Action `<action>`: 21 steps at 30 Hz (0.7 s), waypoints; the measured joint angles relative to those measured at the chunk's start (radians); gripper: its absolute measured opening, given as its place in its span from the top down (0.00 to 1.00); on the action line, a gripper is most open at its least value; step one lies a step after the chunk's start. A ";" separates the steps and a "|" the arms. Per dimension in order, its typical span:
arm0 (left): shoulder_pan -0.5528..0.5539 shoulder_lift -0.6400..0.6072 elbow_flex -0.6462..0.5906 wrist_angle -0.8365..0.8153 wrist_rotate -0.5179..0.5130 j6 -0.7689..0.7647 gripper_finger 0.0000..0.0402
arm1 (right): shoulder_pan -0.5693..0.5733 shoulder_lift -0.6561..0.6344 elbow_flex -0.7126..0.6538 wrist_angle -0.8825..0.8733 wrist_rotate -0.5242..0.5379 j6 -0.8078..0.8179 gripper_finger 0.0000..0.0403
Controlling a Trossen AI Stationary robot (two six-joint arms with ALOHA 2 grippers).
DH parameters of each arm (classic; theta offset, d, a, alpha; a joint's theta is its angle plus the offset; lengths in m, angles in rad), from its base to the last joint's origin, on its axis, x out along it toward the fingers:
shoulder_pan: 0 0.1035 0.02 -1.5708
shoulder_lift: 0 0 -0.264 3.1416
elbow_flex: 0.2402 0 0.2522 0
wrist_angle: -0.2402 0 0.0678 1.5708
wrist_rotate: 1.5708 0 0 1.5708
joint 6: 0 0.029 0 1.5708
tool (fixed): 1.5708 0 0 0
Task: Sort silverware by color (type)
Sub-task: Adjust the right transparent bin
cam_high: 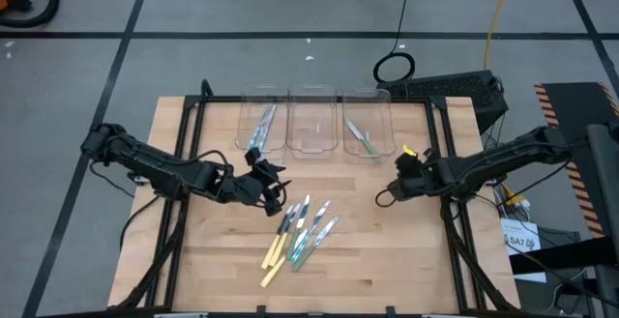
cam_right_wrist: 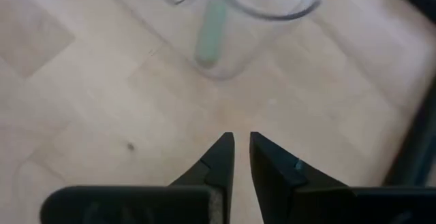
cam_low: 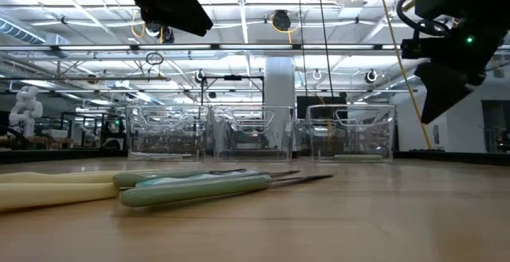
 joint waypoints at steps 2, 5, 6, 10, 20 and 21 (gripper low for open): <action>0.000 0.000 0.000 0.000 0.000 0.006 0.53 | -0.013 0.000 -0.009 0.054 0.001 -0.037 0.94; 0.006 0.000 0.000 0.000 0.000 0.008 0.53 | -0.031 0.000 -0.011 0.134 0.045 -0.106 0.99; 0.009 0.000 0.000 0.000 0.000 0.008 0.53 | -0.037 0.000 -0.011 0.164 0.052 -0.133 0.99; 0.012 0.000 0.000 0.000 0.000 0.007 0.53 | -0.056 0.000 -0.011 0.267 0.049 -0.212 0.99; -0.001 0.000 0.000 -0.007 0.000 -0.020 0.53 | -0.067 0.000 -0.011 0.280 0.045 -0.253 1.00; -0.005 0.000 0.000 -0.016 0.000 -0.029 0.53 | -0.067 0.000 -0.010 0.267 0.030 -0.258 1.00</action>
